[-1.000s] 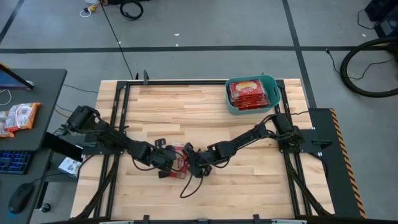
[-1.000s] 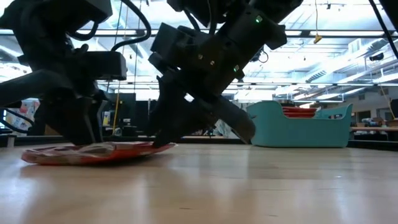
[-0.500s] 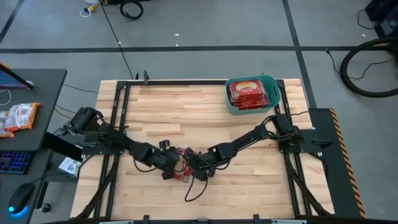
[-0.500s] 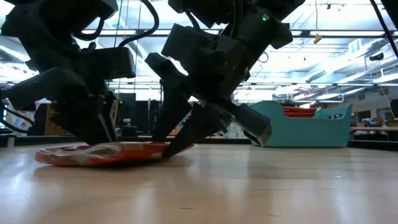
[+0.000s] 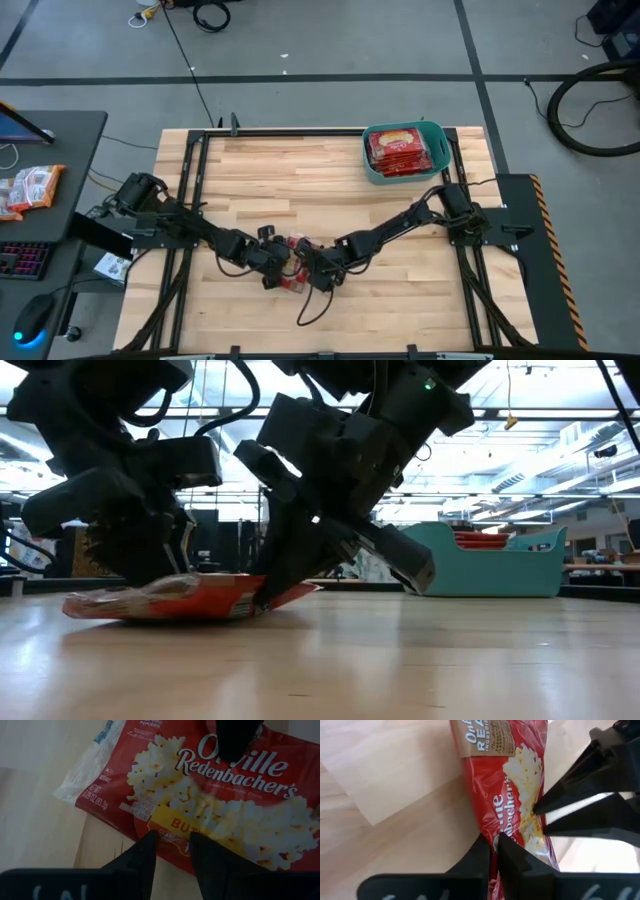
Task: Sort popcorn bags into baskets
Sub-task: Put the red popcorn bag into the green bin, then return to Home Position
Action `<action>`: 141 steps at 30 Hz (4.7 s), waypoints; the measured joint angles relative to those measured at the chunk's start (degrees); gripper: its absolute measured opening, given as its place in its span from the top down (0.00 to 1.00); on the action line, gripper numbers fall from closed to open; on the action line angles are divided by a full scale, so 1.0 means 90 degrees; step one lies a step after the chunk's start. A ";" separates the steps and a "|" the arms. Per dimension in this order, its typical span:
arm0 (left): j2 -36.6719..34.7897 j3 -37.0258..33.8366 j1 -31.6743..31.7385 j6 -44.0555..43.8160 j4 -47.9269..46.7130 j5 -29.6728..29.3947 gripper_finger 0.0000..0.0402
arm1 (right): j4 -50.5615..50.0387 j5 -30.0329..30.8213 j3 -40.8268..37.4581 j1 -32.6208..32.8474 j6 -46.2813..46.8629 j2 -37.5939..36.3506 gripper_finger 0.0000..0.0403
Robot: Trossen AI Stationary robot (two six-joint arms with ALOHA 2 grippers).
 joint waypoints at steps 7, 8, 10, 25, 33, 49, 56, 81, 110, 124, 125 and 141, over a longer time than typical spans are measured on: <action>-0.0609 -0.0027 -0.0009 0.0005 -0.0315 0.0175 0.69 | -0.0651 0.1836 0.0007 0.0188 -0.0209 -0.0024 0.94; -0.0746 -0.0022 -0.0010 0.0004 -0.0391 0.0161 0.69 | -0.0765 0.2126 0.0007 0.0186 -0.0272 -0.0035 0.95; -0.0958 -0.0020 -0.0007 0.0001 -0.0557 0.0080 0.69 | -0.1037 0.2699 0.0007 0.0184 -0.0315 -0.0062 0.95; -0.1871 -0.0010 -0.0019 -0.0001 -0.0859 -0.0342 0.69 | -0.3192 0.4174 0.0002 -0.0261 0.1343 -0.1251 0.95; -0.1870 -0.0010 -0.0019 0.0001 -0.0988 -0.0364 0.69 | -0.4779 0.4603 0.0002 -0.0723 0.2779 -0.2291 0.94; -0.1875 -0.0007 -0.0080 -0.0035 -0.1032 -0.0367 0.69 | -0.4726 0.4229 -0.1892 -0.2172 0.2892 -0.4581 0.94; -0.1880 -0.0005 -0.0080 -0.0052 -0.1027 -0.0384 0.69 | -0.3679 0.3379 -0.2886 -0.3220 0.1786 -0.5316 0.92; -0.2178 0.0000 -0.0153 0.0409 -0.0812 -0.0293 0.69 | -0.3330 0.3083 -0.3302 -0.4709 0.1997 -0.5541 0.73; -0.6442 -0.2974 0.0891 0.1167 0.1210 -0.0489 0.84 | -0.1405 -0.1128 -0.3762 -0.3399 0.4685 -0.9341 0.71; -0.8637 -0.4201 0.0899 0.2642 0.2195 -0.1008 0.98 | 0.2002 -0.1880 -0.6766 -0.3991 0.6344 -1.0741 0.71; -0.8707 -0.4206 0.0899 0.2731 0.2195 -0.1009 0.98 | 0.2143 -0.1943 -0.6866 -0.4035 0.6459 -1.0778 0.71; -0.9037 -0.4206 0.0879 0.3022 0.2223 -0.1395 0.99 | 0.4111 -0.2080 -0.8549 -0.4300 0.7352 -1.1594 0.71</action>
